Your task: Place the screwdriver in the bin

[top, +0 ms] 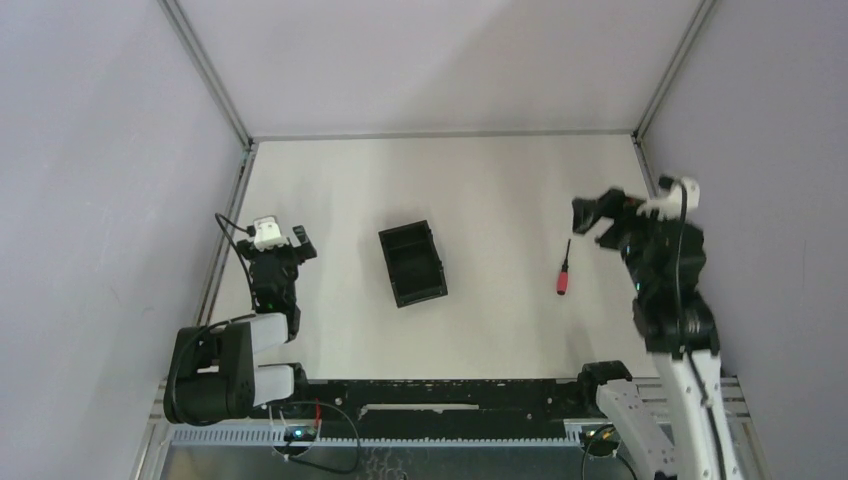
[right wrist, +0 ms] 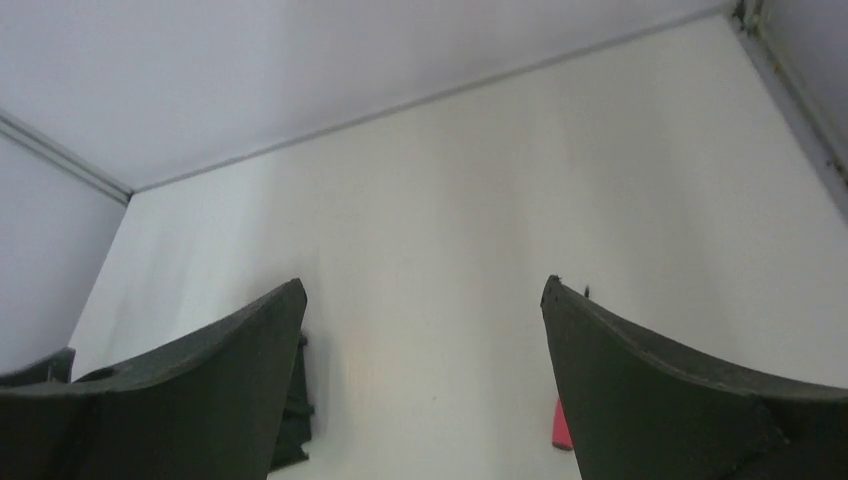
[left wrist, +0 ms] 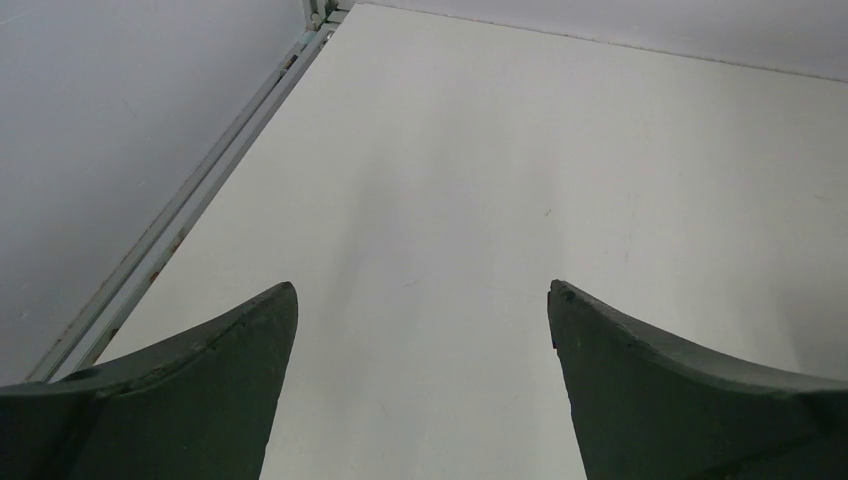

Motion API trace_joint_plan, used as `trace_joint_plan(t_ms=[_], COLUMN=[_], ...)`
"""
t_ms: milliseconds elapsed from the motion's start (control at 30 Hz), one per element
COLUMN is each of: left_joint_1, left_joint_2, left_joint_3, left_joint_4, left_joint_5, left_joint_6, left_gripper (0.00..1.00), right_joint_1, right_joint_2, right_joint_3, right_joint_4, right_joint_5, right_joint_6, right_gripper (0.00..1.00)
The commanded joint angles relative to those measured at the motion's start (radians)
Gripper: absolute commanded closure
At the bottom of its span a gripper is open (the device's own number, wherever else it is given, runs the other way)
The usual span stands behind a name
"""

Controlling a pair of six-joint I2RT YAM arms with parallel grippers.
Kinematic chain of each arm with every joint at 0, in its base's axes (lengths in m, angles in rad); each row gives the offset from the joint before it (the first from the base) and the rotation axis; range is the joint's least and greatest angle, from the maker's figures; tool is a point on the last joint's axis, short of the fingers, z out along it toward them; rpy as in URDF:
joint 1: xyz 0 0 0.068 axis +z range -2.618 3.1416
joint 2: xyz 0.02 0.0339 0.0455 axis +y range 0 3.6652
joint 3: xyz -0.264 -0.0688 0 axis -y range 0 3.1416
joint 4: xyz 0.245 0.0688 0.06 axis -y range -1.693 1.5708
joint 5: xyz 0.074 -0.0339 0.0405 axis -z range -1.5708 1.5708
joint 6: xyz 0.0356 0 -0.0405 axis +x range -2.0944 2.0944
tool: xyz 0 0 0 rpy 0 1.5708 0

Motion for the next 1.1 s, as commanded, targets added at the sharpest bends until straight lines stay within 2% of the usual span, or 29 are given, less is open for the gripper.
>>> trace_joint_plan(t_ms=[0, 100, 200, 567, 800, 900, 933, 1033, 1067], left_joint_1=[-0.004, -0.004, -0.004, -0.004, -0.003, -0.004, -0.004, -0.004, -0.004], left_joint_2=[0.0, 0.001, 0.001, 0.001, 0.001, 0.001, 0.001, 0.001, 0.001], left_joint_3=[0.014, 0.014, 0.014, 0.013, 0.013, 0.013, 0.014, 0.014, 0.014], left_joint_4=[0.04, 0.04, 0.04, 0.04, 0.04, 0.04, 0.04, 0.04, 0.04], left_joint_5=[-0.002, -0.003, -0.003, -0.002, -0.002, -0.002, -0.002, -0.002, -0.002], left_joint_6=[0.016, 0.016, 0.017, 0.016, 0.016, 0.016, 0.016, 0.017, 0.016], left_gripper=[0.0, 0.0, 0.0, 0.0, 0.0, 0.0, 0.0, 0.0, 0.0], right_joint_1=[-0.003, -0.011, -0.028, -0.06, -0.066, -0.068, -0.07, -0.07, -0.07], right_joint_2=[0.361, 0.62, 0.807, 1.161, 1.274, 1.303, 1.31, 1.298, 1.283], right_joint_3=[0.329, 0.526, 0.536, 0.356, 0.276, 0.268, 0.269, 0.278, 0.291], right_joint_4=[-0.308, -0.54, -0.582, -0.36, -0.276, -0.259, -0.258, -0.276, -0.303], right_joint_5=[0.055, 0.057, 0.011, 0.025, 0.008, 0.014, 0.015, 0.026, 0.037], right_joint_6=[-0.064, -0.061, -0.075, -0.068, -0.072, -0.084, -0.088, -0.102, -0.112], right_gripper=[0.05, 0.05, 0.09, 0.22, 0.4, 0.52, 0.6, 1.0, 1.0])
